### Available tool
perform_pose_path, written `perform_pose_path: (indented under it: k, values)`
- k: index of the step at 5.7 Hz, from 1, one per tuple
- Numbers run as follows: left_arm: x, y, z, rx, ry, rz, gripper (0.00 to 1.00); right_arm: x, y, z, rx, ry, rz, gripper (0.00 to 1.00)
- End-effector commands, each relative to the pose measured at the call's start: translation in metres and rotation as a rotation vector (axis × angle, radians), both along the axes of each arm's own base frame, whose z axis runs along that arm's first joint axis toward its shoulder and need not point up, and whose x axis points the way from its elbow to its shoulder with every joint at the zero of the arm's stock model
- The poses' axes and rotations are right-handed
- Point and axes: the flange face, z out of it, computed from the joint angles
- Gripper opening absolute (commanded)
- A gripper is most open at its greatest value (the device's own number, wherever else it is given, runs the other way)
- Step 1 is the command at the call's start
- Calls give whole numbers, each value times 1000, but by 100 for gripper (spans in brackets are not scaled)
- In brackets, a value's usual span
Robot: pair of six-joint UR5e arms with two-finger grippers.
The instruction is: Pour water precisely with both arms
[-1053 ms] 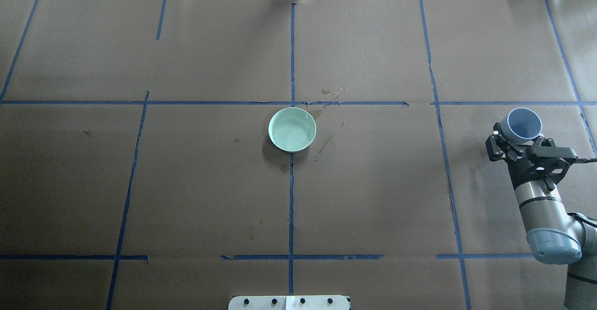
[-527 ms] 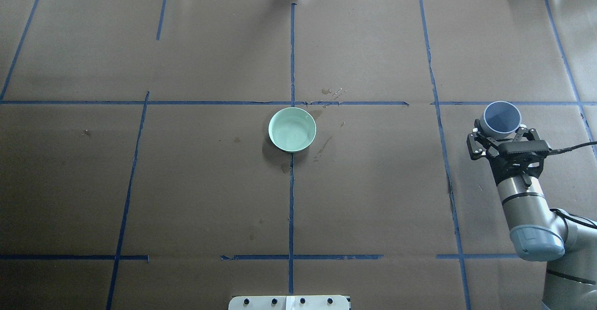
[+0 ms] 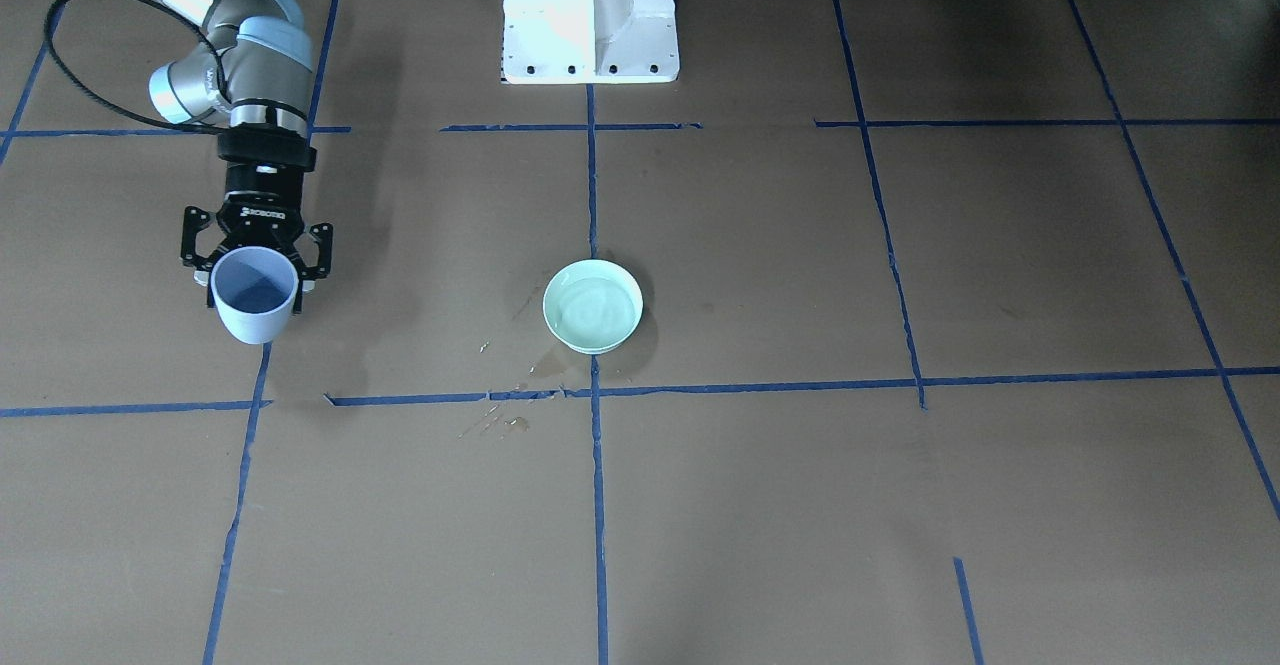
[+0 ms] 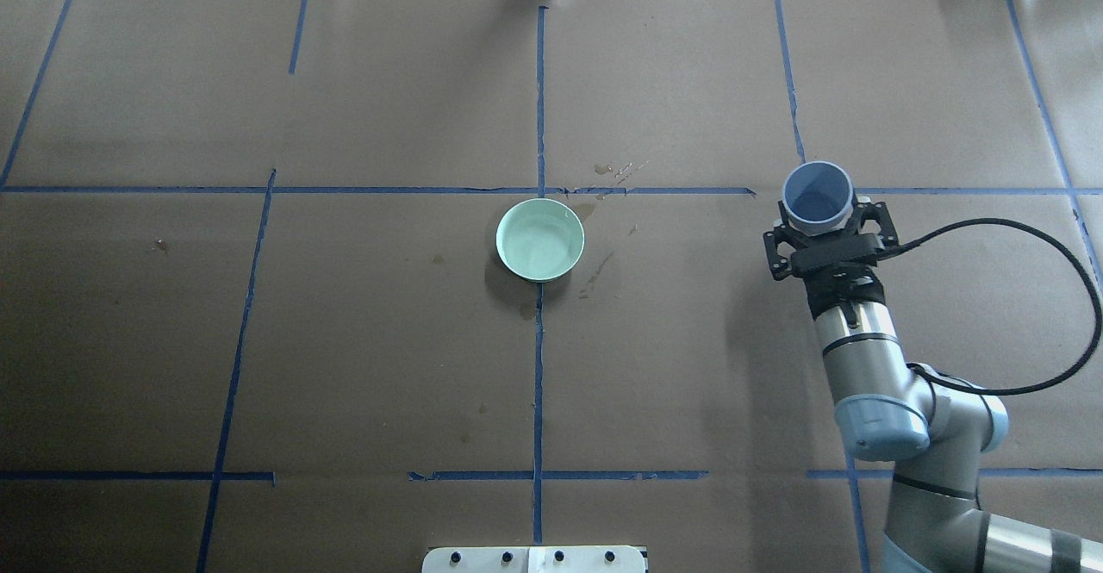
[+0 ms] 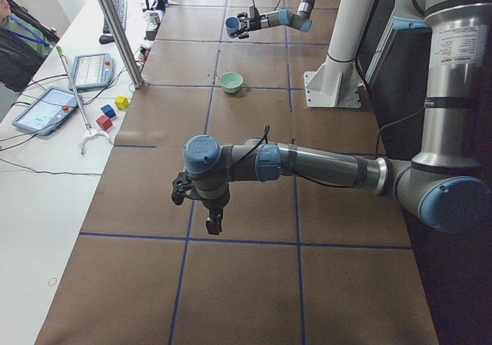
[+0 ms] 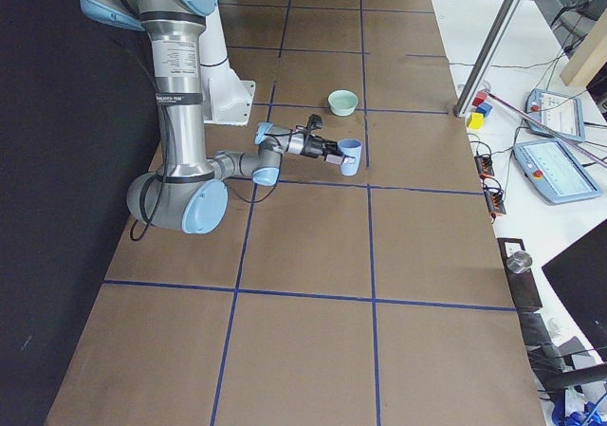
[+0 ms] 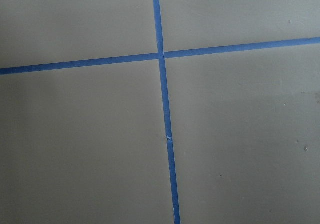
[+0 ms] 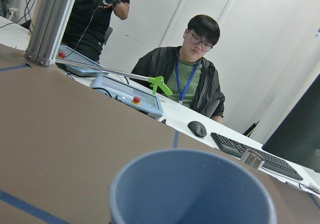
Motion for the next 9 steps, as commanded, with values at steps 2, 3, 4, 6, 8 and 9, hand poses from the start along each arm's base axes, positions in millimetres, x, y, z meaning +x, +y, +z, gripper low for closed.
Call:
perform_pose_path:
  k: [2, 3, 4, 6, 8, 9]
  values:
    - [0, 1, 10, -21, 1, -1, 100, -94, -13, -125, -20, 187, 4, 6]
    - [0, 1, 13, -28, 1, 0, 100, -118, -7, -163, -22, 251, 5, 7]
    - [0, 1, 13, -29, 1, -1, 100, -130, -3, -178, -30, 290, -6, 8]
    - [1, 1, 13, -30, 1, -1, 100, -149, 6, -192, -41, 392, -19, 8]
    - [1, 1, 14, -33, 1, -1, 100, -153, 8, -189, -21, 618, -31, 6]
    - [1, 1, 15, -35, 1, -1, 100, -154, 8, -186, -25, 693, -30, 5]
